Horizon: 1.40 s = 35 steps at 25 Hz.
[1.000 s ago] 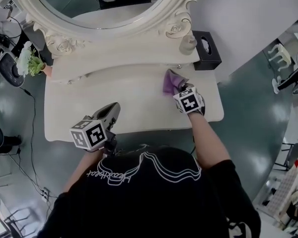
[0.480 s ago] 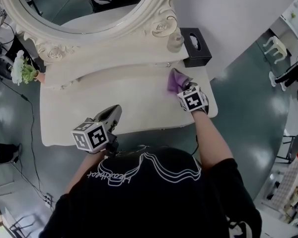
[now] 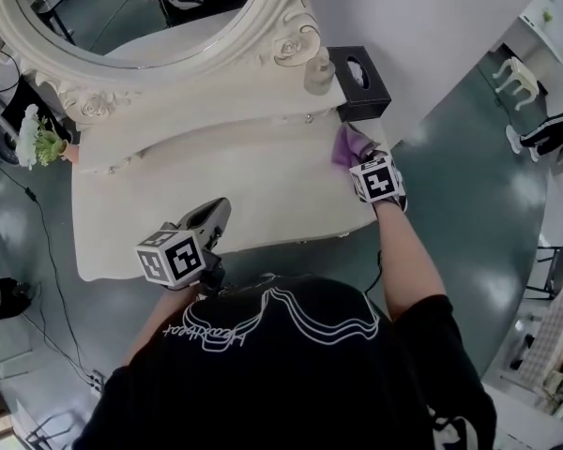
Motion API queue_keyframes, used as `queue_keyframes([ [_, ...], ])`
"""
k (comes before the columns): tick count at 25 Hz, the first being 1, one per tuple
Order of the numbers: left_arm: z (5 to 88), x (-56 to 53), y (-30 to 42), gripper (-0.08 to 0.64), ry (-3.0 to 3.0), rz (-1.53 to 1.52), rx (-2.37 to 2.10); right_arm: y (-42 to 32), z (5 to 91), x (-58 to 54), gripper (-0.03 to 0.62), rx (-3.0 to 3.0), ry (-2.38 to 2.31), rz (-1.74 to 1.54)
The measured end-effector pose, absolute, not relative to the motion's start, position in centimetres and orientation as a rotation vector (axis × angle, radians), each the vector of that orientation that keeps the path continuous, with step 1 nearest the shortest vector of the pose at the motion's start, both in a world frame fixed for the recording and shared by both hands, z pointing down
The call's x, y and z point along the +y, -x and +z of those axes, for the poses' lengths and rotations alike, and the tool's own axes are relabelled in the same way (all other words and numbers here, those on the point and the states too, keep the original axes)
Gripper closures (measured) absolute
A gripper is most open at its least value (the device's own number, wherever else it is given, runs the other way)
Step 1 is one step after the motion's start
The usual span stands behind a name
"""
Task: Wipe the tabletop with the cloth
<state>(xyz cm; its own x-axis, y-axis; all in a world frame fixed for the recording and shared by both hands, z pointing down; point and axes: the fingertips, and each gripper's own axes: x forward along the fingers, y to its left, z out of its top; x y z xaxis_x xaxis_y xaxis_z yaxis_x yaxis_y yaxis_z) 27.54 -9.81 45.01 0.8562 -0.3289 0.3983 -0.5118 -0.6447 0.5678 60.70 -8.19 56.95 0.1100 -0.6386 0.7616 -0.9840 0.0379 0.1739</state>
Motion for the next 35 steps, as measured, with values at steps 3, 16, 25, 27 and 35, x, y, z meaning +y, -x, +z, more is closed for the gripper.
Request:
queue_keyframes([
  [3, 45.0, -9.6, -27.6, 0.556, -2.329, 0.348, -0.602, -62.1, 57.0, -7.6, 0.545, -1.581, -1.703, 0.624],
  [16, 45.7, -9.1, -25.6, 0.556, -2.306, 0.396, -0.635, -67.8, 56.6, -5.0, 0.543, -1.463, -1.854, 0.692],
  [25, 45.2, -10.7, -21.4, 0.555, -2.286, 0.337, -0.677, -65.5, 51.8, -5.7, 0.545, -1.464, -1.922, 0.518],
  [27, 45.2, -10.9, -19.9, 0.557, -2.273, 0.318, -0.694, -61.8, 49.9, -6.8, 0.545, -1.566, -1.891, 0.479],
  [35, 43.3, -12.2, -12.2, 0.557, -2.255, 0.242, -0.773, -42.8, 44.6, -11.5, 0.543, -2.071, -1.734, 0.527],
])
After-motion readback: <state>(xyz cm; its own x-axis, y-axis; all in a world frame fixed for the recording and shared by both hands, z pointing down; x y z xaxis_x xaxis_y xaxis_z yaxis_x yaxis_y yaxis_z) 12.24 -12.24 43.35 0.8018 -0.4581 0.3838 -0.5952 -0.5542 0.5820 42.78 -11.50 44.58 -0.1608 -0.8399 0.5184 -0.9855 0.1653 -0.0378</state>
